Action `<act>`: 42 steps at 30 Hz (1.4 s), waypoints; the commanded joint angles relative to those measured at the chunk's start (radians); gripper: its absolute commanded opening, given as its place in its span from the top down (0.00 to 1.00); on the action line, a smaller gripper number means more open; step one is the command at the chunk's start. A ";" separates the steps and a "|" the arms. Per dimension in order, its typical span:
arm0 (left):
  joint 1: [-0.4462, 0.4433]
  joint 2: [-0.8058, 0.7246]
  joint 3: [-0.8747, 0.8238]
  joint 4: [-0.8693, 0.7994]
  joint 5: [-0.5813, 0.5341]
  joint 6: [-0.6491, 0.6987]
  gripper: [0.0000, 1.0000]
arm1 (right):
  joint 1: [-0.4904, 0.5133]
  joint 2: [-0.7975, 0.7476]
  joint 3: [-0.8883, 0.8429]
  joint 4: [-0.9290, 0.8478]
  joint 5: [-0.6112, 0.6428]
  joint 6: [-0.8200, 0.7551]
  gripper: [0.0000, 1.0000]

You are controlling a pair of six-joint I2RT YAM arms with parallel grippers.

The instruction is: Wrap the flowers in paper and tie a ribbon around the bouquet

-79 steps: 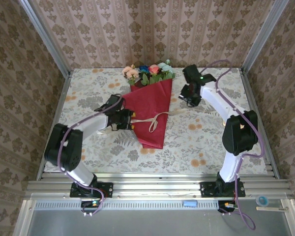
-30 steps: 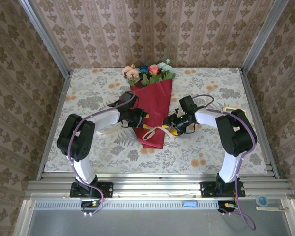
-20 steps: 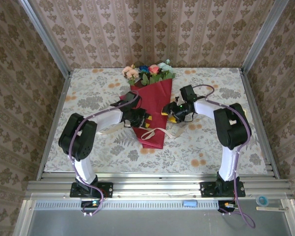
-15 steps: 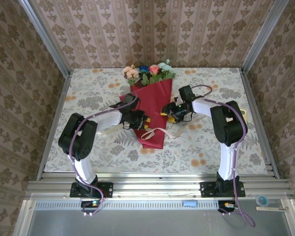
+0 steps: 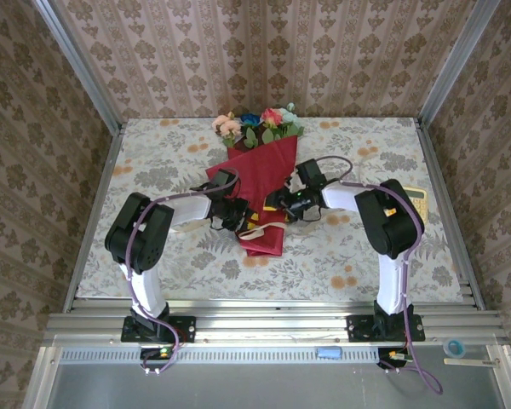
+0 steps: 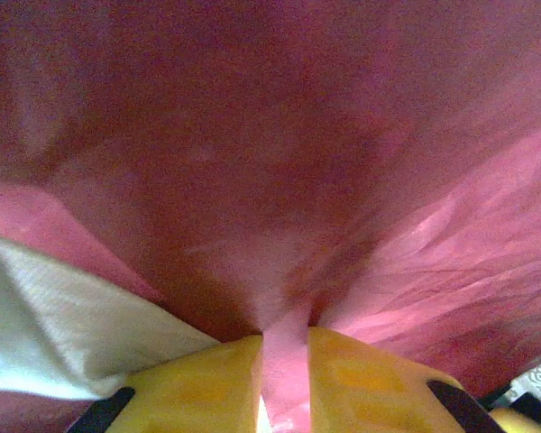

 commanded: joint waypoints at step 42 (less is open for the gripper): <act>0.028 -0.165 0.014 -0.348 -0.139 0.090 0.52 | 0.049 0.066 0.011 0.166 0.081 0.042 1.00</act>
